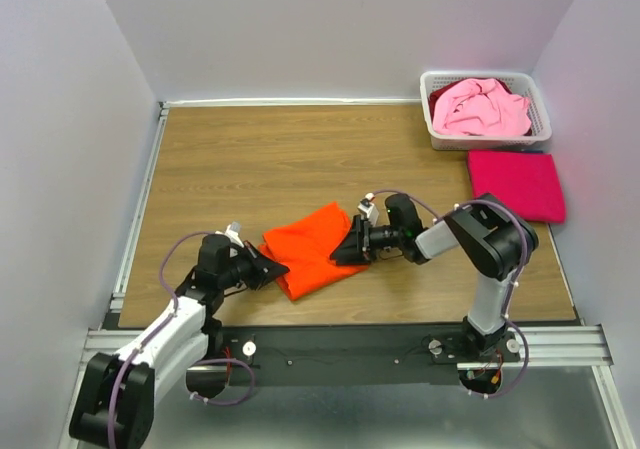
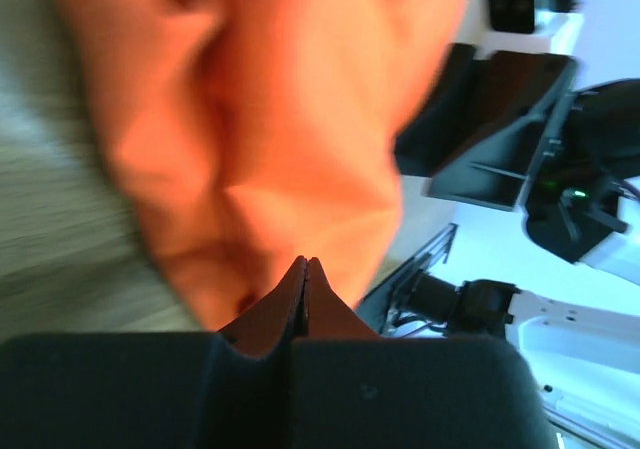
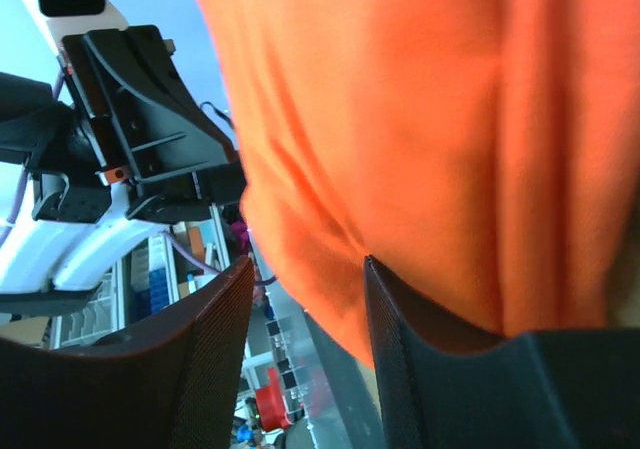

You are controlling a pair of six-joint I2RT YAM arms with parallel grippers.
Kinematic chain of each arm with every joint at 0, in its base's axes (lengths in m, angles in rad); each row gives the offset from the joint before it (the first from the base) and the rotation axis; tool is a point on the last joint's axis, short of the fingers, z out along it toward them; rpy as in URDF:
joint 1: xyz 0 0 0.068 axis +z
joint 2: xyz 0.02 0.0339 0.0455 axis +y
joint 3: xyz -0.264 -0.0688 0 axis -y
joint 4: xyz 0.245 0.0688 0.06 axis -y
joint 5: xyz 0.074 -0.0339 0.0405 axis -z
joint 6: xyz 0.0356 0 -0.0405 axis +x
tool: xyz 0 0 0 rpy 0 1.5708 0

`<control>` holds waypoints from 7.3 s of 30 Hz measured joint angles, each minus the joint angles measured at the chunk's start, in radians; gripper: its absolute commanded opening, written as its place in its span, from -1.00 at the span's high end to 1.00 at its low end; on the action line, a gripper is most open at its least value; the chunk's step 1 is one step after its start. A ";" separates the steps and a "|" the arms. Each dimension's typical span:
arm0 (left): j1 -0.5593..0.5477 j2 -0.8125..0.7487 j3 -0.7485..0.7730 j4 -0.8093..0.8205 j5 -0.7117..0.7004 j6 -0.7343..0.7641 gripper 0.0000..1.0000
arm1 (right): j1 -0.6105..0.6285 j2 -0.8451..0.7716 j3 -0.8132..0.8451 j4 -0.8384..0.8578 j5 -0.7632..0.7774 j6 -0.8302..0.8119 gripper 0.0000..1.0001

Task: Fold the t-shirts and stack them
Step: Neatly place the folded tshirt to the corner

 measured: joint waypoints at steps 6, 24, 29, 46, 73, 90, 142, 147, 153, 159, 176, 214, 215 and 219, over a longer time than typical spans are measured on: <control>0.002 -0.114 0.122 -0.130 -0.028 0.057 0.80 | 0.047 -0.104 0.068 -0.051 0.002 0.011 -0.26; 0.006 -0.233 0.506 -0.563 -0.466 0.334 -0.07 | 0.272 0.254 0.350 0.040 -0.027 0.172 -0.25; 0.006 -0.158 0.444 -0.562 -0.444 0.349 -0.11 | 0.278 0.187 0.372 -0.127 0.021 0.079 -0.25; -0.028 0.251 0.366 -0.394 -0.345 0.367 -0.08 | -0.025 -0.005 0.415 -0.460 0.161 -0.242 -0.24; 0.026 0.453 0.651 -0.201 -0.421 0.504 0.29 | -0.155 0.019 0.508 -0.488 0.139 -0.314 -0.23; 0.029 0.715 0.642 0.119 -0.254 0.431 0.45 | -0.157 0.240 0.607 -0.274 0.137 -0.128 -0.23; -0.184 0.140 0.558 -0.234 -0.451 0.399 -0.29 | -0.163 -0.425 0.192 -0.617 0.446 -0.367 -0.61; -0.467 0.344 0.773 -0.275 -0.581 0.525 -0.09 | -0.195 -0.483 0.235 -0.834 0.692 -0.455 -0.99; -0.709 0.660 1.013 -0.351 -0.703 0.675 -0.04 | -0.272 -0.525 0.236 -1.027 0.918 -0.513 -1.00; -0.818 0.894 1.192 -0.457 -0.781 0.790 -0.07 | -0.386 -0.557 0.231 -1.093 0.950 -0.537 -1.00; -0.831 1.131 1.271 -0.571 -0.806 0.906 -0.01 | -0.452 -0.569 0.215 -1.123 0.875 -0.553 -0.98; -0.817 0.936 1.152 -0.446 -0.843 0.880 1.00 | -0.306 -0.069 0.069 -0.222 0.041 0.017 -0.72; -0.817 0.936 1.152 -0.446 -0.840 0.879 1.00 | -0.290 -0.051 0.087 -0.216 0.041 0.025 -0.59; -0.817 0.936 1.152 -0.446 -0.828 0.878 0.96 | -0.251 0.002 0.131 -0.210 0.056 0.015 0.26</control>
